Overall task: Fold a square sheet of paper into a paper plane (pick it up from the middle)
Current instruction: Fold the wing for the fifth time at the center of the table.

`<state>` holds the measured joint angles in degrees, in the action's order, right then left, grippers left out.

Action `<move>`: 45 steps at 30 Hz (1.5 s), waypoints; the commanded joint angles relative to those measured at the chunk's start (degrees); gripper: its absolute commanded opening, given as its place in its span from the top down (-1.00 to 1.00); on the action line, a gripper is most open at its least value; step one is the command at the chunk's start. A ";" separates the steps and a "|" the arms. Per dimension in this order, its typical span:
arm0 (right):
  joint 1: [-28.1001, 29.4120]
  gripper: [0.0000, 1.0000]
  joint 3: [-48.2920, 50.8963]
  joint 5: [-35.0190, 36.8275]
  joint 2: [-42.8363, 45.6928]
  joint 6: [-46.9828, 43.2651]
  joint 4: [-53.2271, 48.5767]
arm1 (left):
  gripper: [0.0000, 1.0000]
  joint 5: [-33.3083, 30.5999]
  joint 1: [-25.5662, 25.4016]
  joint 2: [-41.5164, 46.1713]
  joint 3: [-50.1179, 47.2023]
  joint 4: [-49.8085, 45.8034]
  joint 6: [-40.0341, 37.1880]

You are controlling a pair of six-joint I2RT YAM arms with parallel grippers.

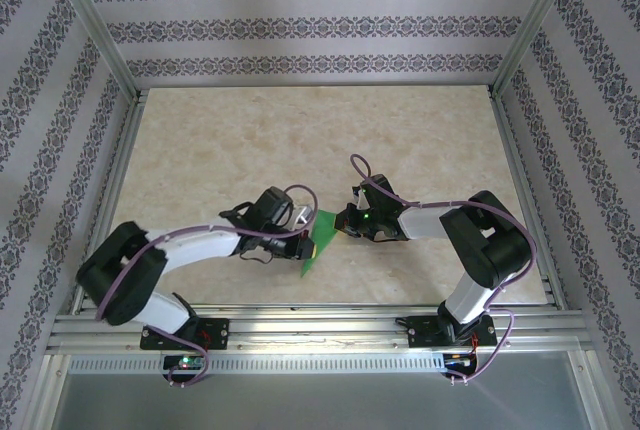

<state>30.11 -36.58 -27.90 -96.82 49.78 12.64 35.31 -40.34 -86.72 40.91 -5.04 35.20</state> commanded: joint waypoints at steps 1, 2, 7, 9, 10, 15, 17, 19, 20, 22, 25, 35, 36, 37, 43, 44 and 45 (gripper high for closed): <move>-0.76 0.95 1.37 3.55 -2.15 0.03 -5.52 | 0.94 2.07 0.70 -6.06 2.86 3.84 0.69; -0.84 0.95 1.33 3.37 -2.18 -0.01 -5.52 | 1.00 2.13 0.68 -7.18 3.20 4.62 0.77; -0.93 0.94 1.03 3.05 -1.52 0.14 -5.47 | 1.00 -0.37 0.70 -11.36 5.72 3.05 -0.48; -1.01 0.93 0.86 2.55 -1.10 -0.14 -5.46 | 1.00 -0.73 0.63 -12.04 5.25 2.58 -0.65; -1.09 0.92 0.57 2.25 -0.74 -0.22 -5.49 | 1.00 -0.52 0.70 -12.28 4.61 2.83 -0.74; -1.07 0.87 -0.47 2.18 1.21 0.17 -3.66 | 1.00 -0.70 0.61 -14.50 0.45 3.68 -0.98; -0.69 0.85 -0.60 1.59 2.19 0.59 -2.12 | 1.00 -0.31 0.61 -14.64 -1.79 5.60 -0.02; 0.21 0.84 -0.77 1.77 4.03 0.49 -1.61 | 1.00 -0.65 0.61 -14.23 -2.81 5.92 0.22; 0.63 0.83 -0.78 2.20 4.73 0.35 -1.56 | 1.00 -0.71 0.61 -13.98 -2.92 5.76 0.14; 1.95 0.82 -0.98 2.84 5.34 -0.18 -0.68 | 1.00 -0.94 0.61 -13.68 -2.76 5.10 -0.21; 3.89 0.82 -2.07 0.87 3.09 -1.05 0.33 | 1.00 -1.29 0.61 -13.83 -1.87 4.19 -0.56; -0.62 0.86 0.01 4.20 -1.58 -0.56 1.33 | 1.00 -0.29 0.61 -13.58 -1.01 4.04 0.07; -1.61 0.86 -0.22 3.72 -1.58 -1.02 0.95 | 1.00 -0.07 0.57 -13.57 -1.09 4.16 0.21; -2.57 0.86 -0.72 3.55 -1.45 -1.71 0.16 | 1.00 -0.06 0.53 -13.49 -1.17 4.23 0.19; -8.75 0.84 -0.82 1.60 -2.06 -2.52 2.49 | 1.00 0.56 0.48 -13.30 -3.10 8.28 3.33; -9.53 0.84 -0.78 0.25 -1.87 -2.51 3.10 | 1.00 0.59 0.44 -13.30 -3.28 9.17 4.13; -10.04 0.84 -0.74 -0.93 -0.88 -2.47 3.50 | 1.00 0.44 0.27 -13.28 -3.41 9.91 4.93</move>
<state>22.00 -37.45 -27.75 -97.69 48.84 14.13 37.47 -39.64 -98.61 40.21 7.25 37.45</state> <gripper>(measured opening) 0.081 0.039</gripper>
